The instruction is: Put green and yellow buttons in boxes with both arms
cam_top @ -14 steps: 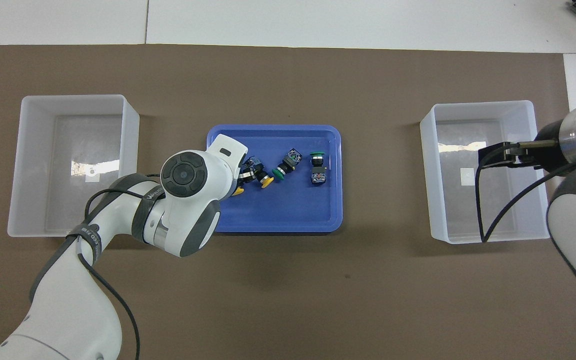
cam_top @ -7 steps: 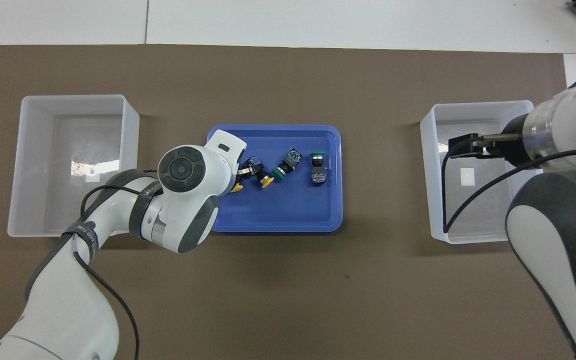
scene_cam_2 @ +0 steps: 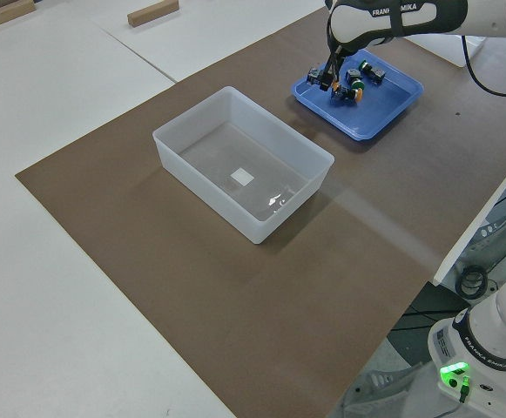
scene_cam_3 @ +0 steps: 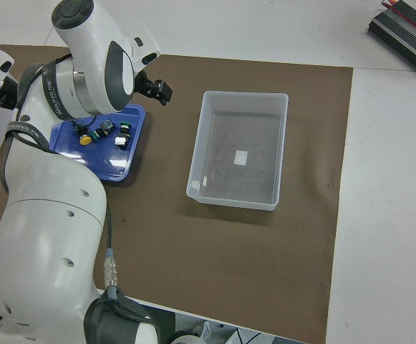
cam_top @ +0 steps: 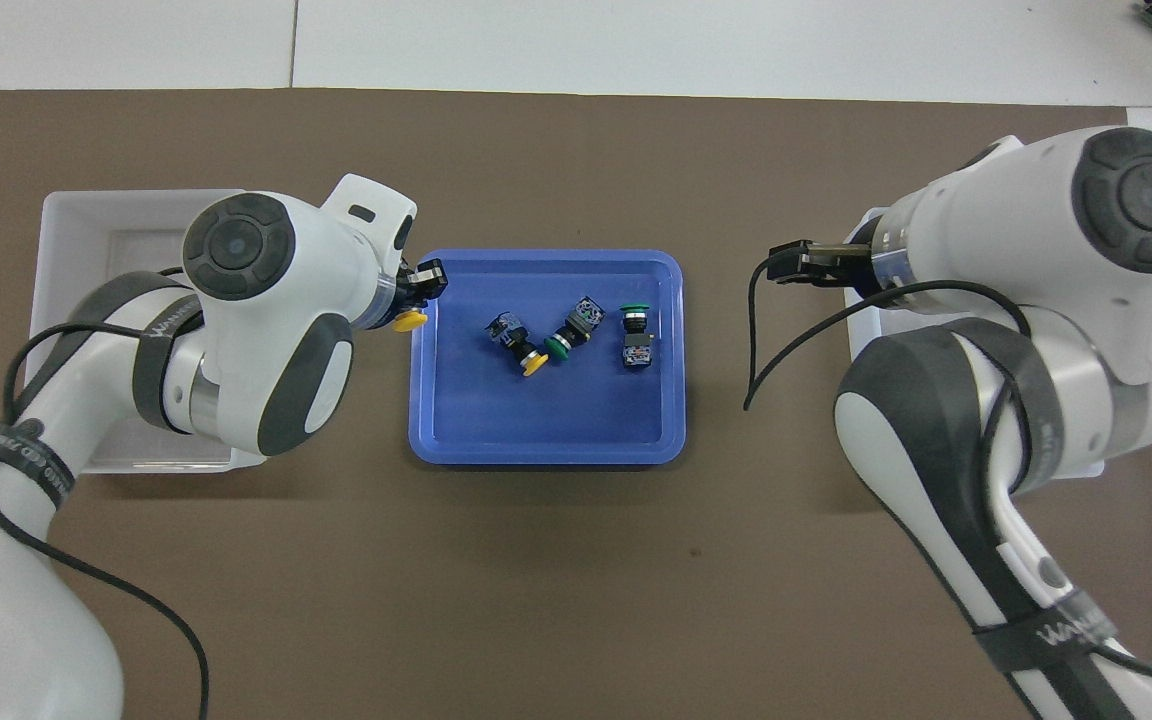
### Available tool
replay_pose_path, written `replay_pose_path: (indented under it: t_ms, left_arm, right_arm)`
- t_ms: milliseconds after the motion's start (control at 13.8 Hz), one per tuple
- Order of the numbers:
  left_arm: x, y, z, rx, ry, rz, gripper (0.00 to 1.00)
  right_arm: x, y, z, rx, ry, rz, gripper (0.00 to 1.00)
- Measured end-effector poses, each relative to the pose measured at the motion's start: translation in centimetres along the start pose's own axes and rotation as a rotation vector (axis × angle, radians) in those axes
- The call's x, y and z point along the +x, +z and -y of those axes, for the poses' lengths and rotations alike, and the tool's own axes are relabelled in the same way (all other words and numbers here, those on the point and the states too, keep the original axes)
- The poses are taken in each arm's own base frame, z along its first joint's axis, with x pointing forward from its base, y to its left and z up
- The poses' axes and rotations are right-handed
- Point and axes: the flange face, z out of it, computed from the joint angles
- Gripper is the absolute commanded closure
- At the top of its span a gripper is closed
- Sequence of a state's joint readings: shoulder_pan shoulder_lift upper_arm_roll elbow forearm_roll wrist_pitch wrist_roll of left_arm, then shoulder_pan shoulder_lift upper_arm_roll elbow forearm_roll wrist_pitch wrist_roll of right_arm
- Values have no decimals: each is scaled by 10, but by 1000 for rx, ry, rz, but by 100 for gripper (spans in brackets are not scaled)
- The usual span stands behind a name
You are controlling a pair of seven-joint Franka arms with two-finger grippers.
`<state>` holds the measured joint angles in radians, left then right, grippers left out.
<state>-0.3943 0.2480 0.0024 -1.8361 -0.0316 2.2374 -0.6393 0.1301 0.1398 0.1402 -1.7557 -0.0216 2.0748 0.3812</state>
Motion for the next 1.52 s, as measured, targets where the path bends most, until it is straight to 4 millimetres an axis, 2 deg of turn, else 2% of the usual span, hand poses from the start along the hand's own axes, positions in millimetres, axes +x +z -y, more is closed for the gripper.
replay_pose_path:
  t_ms: [145,290,507,652,797,942,1232,1522]
  left_arm:
    - [18,-20,23,20,60,19,100]
    - [34,-38,52,38,129,46,100]
    - [52,-63,93,58,221,90,100]
    - [72,-76,132,60,294,100,100]
    - [90,-78,177,60,323,99,100]
    - [96,-73,199,57,323,92,100]
    - [81,-28,209,54,319,63,100]
    - [75,2,214,53,316,41,99]
  right_arm:
    - [-2,31,29,19,32,-1,0]
    - [-3,57,45,28,44,4,0]
    - [-5,70,55,34,50,6,0]
    - [-13,80,74,37,65,11,0]
    - [-20,94,90,36,55,12,0]
    - [-27,109,104,40,44,19,0]
    - [-40,139,125,-4,2,11,0]
    - [-59,172,144,-45,-42,13,5]
